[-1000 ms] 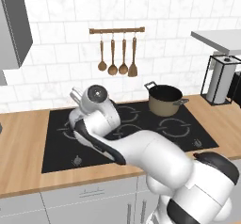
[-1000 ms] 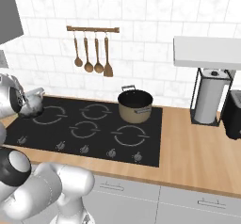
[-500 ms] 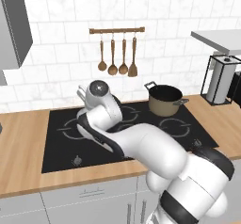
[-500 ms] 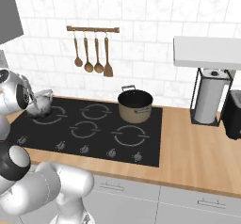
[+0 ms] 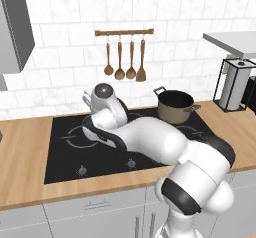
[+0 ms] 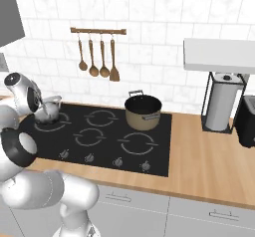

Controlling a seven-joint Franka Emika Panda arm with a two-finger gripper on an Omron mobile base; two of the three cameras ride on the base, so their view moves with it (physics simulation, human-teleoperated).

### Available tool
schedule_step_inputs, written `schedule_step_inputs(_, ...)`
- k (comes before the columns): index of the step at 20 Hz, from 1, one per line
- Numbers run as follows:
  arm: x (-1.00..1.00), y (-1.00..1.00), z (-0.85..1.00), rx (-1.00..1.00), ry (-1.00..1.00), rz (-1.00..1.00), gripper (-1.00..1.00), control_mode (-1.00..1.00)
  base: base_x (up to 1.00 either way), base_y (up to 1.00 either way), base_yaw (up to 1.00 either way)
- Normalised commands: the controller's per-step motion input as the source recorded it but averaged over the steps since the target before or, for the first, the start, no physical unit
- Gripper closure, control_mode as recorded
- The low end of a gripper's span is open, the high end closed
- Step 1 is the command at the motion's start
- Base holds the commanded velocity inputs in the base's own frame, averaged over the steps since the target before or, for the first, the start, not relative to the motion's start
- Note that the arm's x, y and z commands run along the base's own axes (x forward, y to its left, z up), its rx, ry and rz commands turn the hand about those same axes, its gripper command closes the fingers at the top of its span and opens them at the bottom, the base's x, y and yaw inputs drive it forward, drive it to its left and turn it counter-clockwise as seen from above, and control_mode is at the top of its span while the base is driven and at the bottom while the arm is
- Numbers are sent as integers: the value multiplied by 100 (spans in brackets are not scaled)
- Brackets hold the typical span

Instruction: Pick the kettle from the counter and place it on a stove burner. Then turn the burner on.

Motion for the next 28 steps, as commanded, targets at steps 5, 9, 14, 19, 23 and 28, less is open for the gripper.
schedule_step_inputs(5,25,3,-20,-1,1,0,100,-100,0,0,0)
schedule_step_inputs(9,17,25,-13,-2,0,-4,100,-100,0,0,0)
schedule_step_inputs(14,9,33,-6,-2,0,-6,100,-100,0,0,0)
schedule_step_inputs(19,11,28,-1,-1,0,-7,100,-100,0,0,0)
schedule_step_inputs(23,17,19,-8,-1,0,-7,100,-100,0,0,0)
schedule_step_inputs(28,20,13,-17,-1,0,-6,100,-100,0,0,0)
